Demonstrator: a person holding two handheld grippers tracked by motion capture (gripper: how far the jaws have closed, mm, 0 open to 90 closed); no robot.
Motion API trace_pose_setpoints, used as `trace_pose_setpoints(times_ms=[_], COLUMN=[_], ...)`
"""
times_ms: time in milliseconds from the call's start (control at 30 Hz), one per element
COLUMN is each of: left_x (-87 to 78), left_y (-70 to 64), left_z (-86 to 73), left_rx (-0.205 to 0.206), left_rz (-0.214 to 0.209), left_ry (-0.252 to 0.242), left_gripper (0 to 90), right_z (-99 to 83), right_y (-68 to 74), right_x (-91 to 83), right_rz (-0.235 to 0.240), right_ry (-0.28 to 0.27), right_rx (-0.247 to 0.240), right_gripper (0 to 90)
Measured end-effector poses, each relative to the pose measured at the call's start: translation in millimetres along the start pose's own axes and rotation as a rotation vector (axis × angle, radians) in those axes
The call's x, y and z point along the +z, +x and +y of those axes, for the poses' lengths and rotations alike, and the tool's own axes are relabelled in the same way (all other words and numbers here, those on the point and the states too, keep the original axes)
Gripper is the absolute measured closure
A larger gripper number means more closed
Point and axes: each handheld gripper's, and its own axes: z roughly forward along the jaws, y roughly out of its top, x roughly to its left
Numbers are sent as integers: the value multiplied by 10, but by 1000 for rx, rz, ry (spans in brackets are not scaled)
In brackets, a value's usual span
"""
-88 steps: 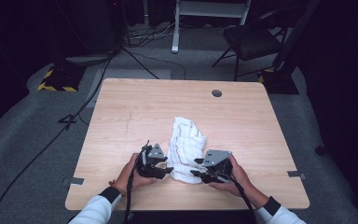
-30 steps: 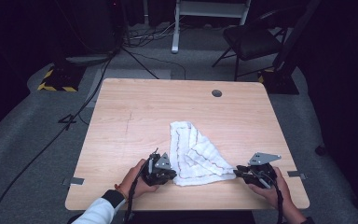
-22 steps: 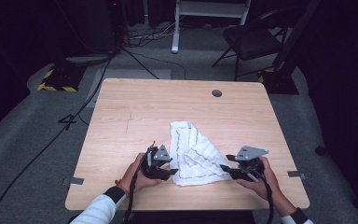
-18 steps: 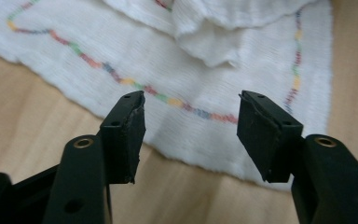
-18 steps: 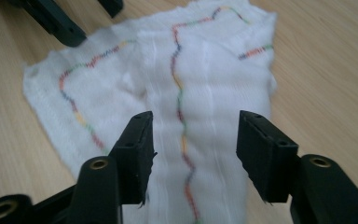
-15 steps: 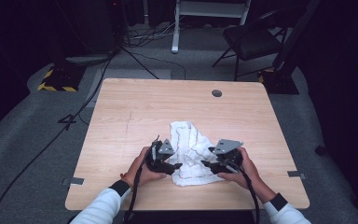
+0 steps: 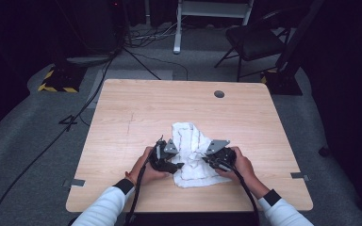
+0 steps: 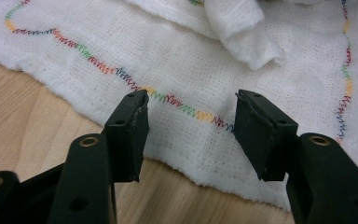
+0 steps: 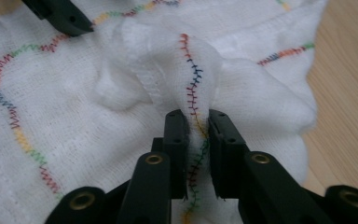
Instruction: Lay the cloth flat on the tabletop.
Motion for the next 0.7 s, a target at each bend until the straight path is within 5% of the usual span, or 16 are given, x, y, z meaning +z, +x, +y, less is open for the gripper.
trace_pose_setpoints(times_ms=[67, 133, 233, 300, 433, 567, 600, 700], left_x=[1, 2, 1, -1, -2, -12, -20, -46], left_y=[-2, -2, -6, -8, -8, -4, 3, 46], left_z=[-6, -12, -18, -21, -21, -24, -24, -34], left_rx=[2, 1, 0, 1, 2, 0, -2, -22], left_rz=[1, -1, 3, 4, 3, -1, -2, 21], left_ry=[-3, -8, -11, -11, -11, -6, -1, -2], left_gripper=[451, 451, 451, 451, 451, 436, 410, 335], right_z=[-26, -132, -225, -424, -665, -798, -859, -910], right_y=[-38, -171, -275, -444, -584, -619, -642, -655], right_x=[-35, -180, -292, -458, -555, -556, -553, -603], right_rz=[-5, -26, -45, -74, -88, -106, -125, -113], right_ry=[-8, -44, -59, -77, -73, -40, -23, -54], right_rx=[10, 84, 134, 219, 298, 316, 334, 315], right_gripper=[813, 826, 825, 823, 795, 740, 641, 549])
